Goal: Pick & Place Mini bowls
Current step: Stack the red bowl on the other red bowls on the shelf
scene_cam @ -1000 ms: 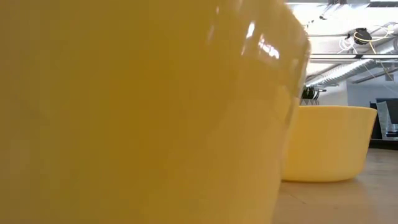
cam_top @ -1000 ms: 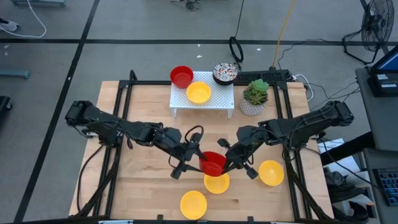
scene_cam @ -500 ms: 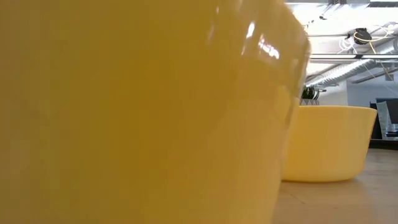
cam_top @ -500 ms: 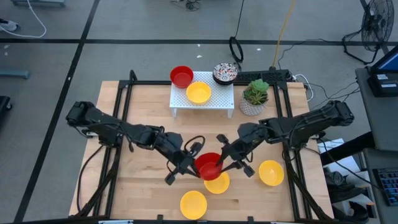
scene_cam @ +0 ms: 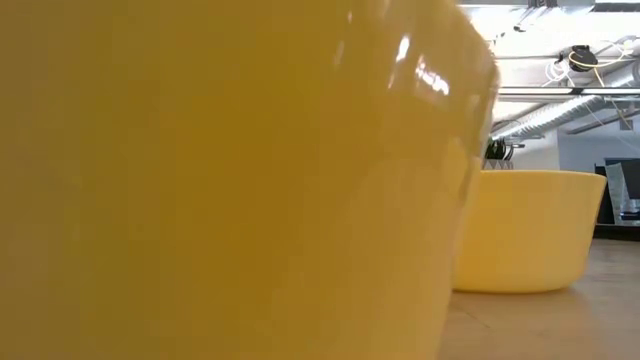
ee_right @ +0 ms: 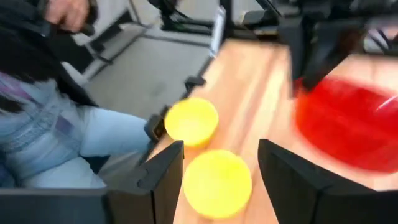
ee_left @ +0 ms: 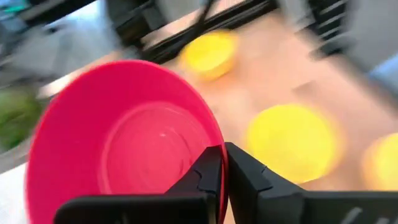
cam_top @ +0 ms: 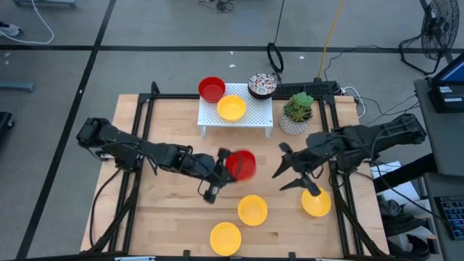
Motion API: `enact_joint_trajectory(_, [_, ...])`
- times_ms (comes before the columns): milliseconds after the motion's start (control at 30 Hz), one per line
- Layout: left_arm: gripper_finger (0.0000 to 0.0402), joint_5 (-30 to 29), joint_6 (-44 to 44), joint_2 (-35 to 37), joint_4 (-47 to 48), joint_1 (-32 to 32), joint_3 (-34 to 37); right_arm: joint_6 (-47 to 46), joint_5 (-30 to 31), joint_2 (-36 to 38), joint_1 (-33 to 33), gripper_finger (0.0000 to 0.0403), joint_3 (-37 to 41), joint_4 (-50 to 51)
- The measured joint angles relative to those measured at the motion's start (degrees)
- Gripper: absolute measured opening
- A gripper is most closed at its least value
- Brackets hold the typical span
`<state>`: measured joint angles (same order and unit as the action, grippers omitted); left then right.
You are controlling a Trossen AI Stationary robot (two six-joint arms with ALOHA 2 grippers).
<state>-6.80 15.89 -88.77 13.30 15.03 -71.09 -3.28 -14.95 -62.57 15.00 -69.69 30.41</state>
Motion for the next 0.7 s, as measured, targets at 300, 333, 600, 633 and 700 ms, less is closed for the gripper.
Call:
enact_joint_trajectory(300, [0.0009,-19.7,3.5,0.0,0.6,-8.5,0.0,-2.1,12.0,1.0,0.0,0.0174,0.0,13.9])
enact_joint_trajectory(333, [0.0012,-20.7,3.5,0.0,0.4,-10.0,0.0,-2.1,13.1,1.0,0.0,0.0173,0.0,14.9])
enact_joint_trajectory(600, [0.0006,-21.8,-1.7,0.0,0.6,-24.0,0.0,3.5,19.6,0.9,0.0,0.0171,0.0,16.0])
enact_joint_trajectory(633, [0.0008,-21.8,-2.7,0.0,0.7,-25.6,0.0,4.3,19.7,0.9,0.0,0.0171,0.0,15.7])
enact_joint_trajectory(700, [0.0014,-21.8,-3.9,0.0,0.6,-28.2,0.0,5.5,19.6,0.9,0.0,0.0171,0.0,15.1])
